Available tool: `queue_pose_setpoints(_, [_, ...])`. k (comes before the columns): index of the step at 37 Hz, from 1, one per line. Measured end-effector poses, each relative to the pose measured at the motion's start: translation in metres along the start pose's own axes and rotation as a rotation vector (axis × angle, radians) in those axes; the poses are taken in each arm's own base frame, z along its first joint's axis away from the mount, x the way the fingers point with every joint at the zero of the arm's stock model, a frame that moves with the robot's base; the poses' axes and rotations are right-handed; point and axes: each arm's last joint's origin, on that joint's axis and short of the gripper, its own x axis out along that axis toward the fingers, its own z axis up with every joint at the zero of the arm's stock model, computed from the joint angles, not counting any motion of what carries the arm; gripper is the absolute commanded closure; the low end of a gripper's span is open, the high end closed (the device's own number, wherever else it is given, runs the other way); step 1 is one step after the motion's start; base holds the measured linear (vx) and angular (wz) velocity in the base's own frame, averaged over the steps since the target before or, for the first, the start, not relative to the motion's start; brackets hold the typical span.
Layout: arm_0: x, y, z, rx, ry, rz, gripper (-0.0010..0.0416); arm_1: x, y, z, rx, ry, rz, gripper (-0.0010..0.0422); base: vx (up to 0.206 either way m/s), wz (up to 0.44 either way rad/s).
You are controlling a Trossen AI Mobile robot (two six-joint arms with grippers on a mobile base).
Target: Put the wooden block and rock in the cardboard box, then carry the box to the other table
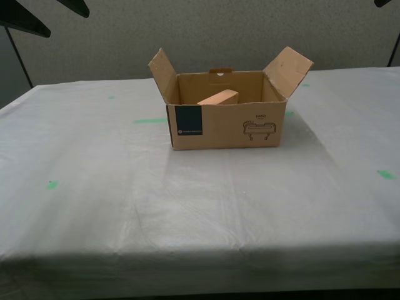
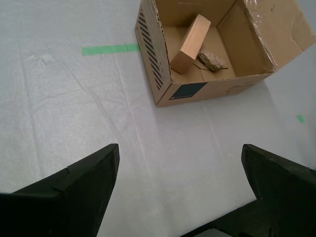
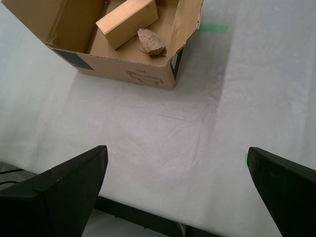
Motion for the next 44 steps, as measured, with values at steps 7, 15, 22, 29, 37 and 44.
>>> queue_pose_setpoints(7, [0.0000,0.0000,0.0000,0.000,0.000,0.000,0.0012,0.0000,0.0000,0.0000,0.000,0.000,0.000,0.0076,0.000,0.000])
queue_pose_setpoints(15, [0.0000,0.0000,0.0000,0.000,0.000,0.000,0.0012,0.0000,0.0001,0.0000,0.000,0.000,0.000,0.0076,0.000,0.000])
queue_pose_setpoints(22, [0.0000,0.0000,0.0000,0.000,0.000,0.000,0.0012,0.0000,0.0001,0.0000,0.000,0.000,0.000,0.0076,0.000,0.000])
queue_pose_setpoints(29, [0.0000,0.0001,0.0000,0.000,0.000,0.001,0.0012,0.0000,0.0001,0.0000,0.000,0.000,0.000,0.0076,0.000,0.000])
queue_pose_setpoints(37, [0.0000,0.0001,0.0000,-0.001,0.000,0.001,0.0012,0.0000,0.0001,0.0000,-0.001,0.000,0.000,0.0076,0.000,0.000])
queue_pose_setpoints(44, [0.0000,0.0000,0.0000,0.000,0.000,0.000,0.0012,0.0000,0.0001,0.0000,-0.001,0.000,0.000,0.0076,0.000,0.000])
